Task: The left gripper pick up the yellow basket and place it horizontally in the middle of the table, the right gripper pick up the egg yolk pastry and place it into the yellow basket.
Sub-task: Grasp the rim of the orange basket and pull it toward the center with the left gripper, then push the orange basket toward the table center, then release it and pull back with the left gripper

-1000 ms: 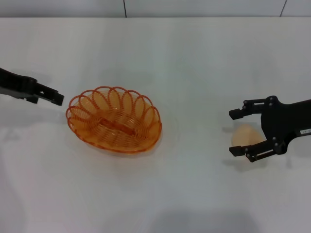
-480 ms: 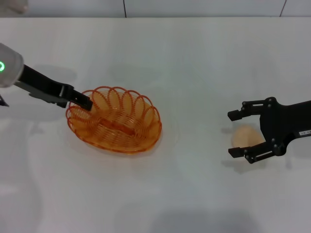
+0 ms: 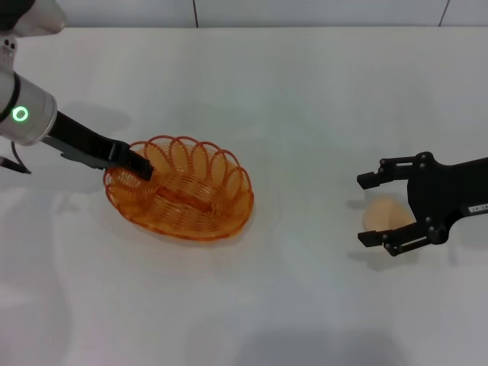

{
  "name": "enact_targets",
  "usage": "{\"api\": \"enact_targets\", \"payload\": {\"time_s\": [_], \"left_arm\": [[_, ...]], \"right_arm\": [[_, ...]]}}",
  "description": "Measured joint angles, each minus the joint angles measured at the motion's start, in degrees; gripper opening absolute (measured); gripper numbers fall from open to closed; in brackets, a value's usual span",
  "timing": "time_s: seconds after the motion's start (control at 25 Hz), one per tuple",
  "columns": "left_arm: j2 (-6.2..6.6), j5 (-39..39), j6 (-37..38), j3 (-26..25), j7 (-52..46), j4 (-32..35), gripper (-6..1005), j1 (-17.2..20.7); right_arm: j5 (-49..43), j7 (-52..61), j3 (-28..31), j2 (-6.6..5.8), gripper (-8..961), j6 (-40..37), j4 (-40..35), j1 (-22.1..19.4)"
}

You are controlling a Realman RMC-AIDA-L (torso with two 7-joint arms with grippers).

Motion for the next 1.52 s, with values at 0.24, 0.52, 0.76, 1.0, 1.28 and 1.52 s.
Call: {"api": "enact_targets", "payload": {"time_s": [0.24, 0.52, 0.76, 1.0, 1.28, 1.52], "left_arm": [[-0.22, 0.0, -0.9, 1.9, -0.2, 0.0, 563, 0.1], [-0.23, -0.4, -1.4, 1.7, -0.4, 0.3, 244, 0.5], [-0.28, -1.3, -1.3, 1.4, -0.4, 0.6, 122, 0.7], [-0.60, -7.0, 2.2, 1.4, -1.9, 6.8, 76, 3.9], [-0.87, -14.3, 6.8, 1.7, -10.4, 13.0, 77, 7.5], [-2.43, -13.1, 6.7, 2.9, -17.5, 12.7, 75, 6.9]], "right_arm": [[0.5, 0.0, 0.0, -0.01, 855, -0.2, 0.0, -0.3], [0.9, 0.0, 0.0, -0.01, 854, -0.4, 0.0, -0.5], [1.3, 0.0, 0.1, -0.01, 854, -0.4, -0.1, -0.8], [1.4, 0.0, 0.2, -0.01, 855, -0.4, -0.6, -1.3], [1.4, -0.2, 0.4, -0.21, 855, -0.4, -0.7, -1.3], [1.4, -2.1, 0.4, -0.18, 855, -0.6, -0.8, -1.8]]}}
